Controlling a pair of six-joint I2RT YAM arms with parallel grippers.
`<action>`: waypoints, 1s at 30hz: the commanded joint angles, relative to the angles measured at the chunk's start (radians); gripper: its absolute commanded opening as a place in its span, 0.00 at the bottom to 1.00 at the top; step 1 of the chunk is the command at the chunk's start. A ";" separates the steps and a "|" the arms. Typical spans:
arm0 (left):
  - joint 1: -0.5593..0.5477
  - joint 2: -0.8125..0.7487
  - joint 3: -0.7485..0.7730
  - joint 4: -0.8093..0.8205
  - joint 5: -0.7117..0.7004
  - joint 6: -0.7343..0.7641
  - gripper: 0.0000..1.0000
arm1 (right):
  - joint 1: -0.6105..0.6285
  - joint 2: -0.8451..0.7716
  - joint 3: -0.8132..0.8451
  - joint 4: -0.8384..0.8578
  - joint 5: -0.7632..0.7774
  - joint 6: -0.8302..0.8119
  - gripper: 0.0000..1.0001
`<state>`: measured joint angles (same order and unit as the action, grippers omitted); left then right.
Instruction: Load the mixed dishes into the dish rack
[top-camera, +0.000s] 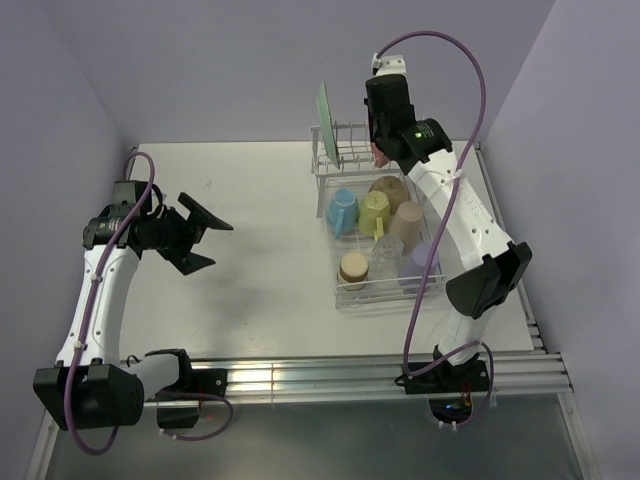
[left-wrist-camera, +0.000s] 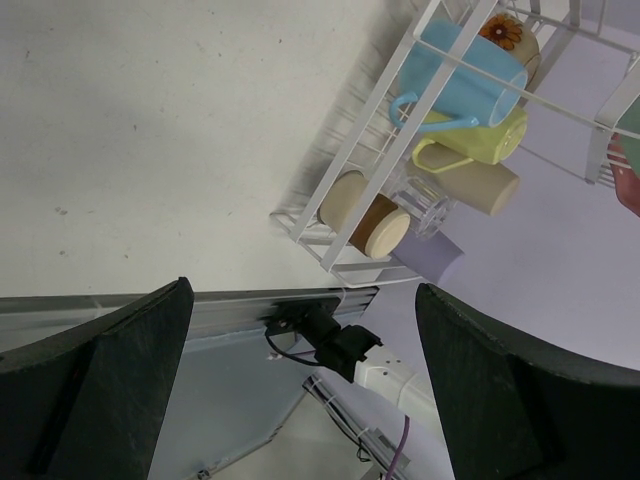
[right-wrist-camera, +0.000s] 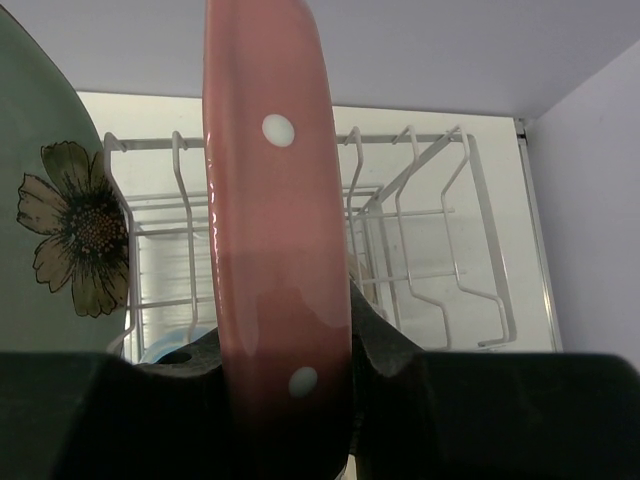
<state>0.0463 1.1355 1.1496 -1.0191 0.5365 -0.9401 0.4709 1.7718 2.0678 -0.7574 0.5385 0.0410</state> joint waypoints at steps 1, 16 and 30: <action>0.000 -0.034 -0.007 0.027 0.008 -0.008 0.99 | 0.003 -0.051 0.002 0.128 0.035 0.022 0.00; 0.000 -0.051 -0.034 0.039 0.008 -0.025 0.99 | 0.002 -0.055 -0.029 0.138 0.008 0.023 0.40; 0.000 -0.057 -0.044 0.037 0.008 -0.026 0.99 | -0.011 -0.087 -0.041 0.138 0.011 0.028 0.84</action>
<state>0.0463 1.1023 1.1149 -1.0061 0.5365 -0.9638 0.4622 1.7485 2.0266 -0.6720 0.5381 0.0593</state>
